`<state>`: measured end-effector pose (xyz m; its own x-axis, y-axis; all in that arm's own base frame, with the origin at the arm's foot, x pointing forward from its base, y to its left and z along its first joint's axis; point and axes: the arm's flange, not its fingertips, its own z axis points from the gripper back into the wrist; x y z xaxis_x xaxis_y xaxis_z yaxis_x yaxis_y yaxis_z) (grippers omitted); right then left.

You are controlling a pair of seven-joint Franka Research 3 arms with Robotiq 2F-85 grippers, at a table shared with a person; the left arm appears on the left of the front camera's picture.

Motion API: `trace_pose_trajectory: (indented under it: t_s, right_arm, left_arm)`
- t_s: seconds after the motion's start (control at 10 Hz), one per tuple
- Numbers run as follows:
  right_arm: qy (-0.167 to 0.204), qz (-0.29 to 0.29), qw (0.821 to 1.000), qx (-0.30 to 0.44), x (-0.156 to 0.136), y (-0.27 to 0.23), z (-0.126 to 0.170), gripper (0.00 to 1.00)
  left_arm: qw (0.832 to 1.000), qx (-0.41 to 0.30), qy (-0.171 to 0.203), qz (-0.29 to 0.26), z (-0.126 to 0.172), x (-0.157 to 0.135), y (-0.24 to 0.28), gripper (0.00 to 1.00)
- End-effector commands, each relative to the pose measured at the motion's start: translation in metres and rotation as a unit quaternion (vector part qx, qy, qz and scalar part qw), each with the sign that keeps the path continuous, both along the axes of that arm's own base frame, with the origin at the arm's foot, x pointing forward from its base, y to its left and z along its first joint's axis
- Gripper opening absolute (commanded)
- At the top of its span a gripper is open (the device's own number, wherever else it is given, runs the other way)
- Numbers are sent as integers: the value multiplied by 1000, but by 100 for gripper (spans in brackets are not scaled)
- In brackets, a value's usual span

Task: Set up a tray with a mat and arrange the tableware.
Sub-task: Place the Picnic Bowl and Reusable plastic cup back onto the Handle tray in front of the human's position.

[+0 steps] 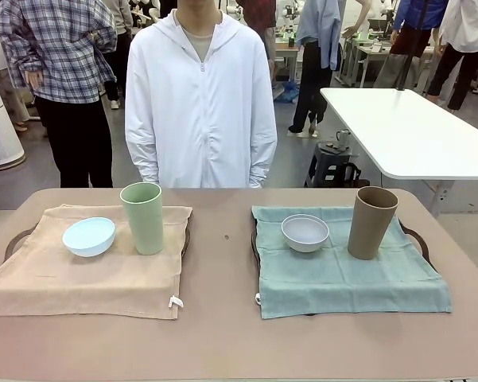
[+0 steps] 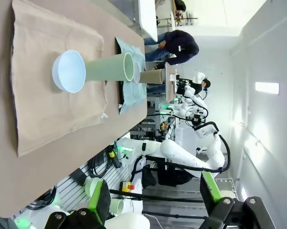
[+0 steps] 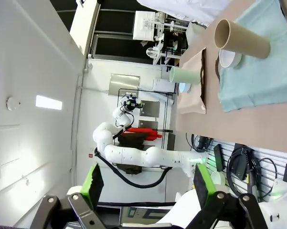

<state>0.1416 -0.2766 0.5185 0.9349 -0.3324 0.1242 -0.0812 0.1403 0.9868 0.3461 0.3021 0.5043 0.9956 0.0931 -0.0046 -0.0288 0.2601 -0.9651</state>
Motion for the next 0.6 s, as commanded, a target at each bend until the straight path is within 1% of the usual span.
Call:
trace_pose_trajectory:
  t_s: [0.0, 0.5]
  right_arm:
    - [1, -1, 1000, -1, -3, -1, -2, 100]
    - [1, -1, 1000, -1, -3, -1, -2, 100]
  left_arm:
    - [1000, 5, -8, 2, 8, -7, 2, 100]
    - [1000, 5, -8, 2, 8, -7, 2, 100]
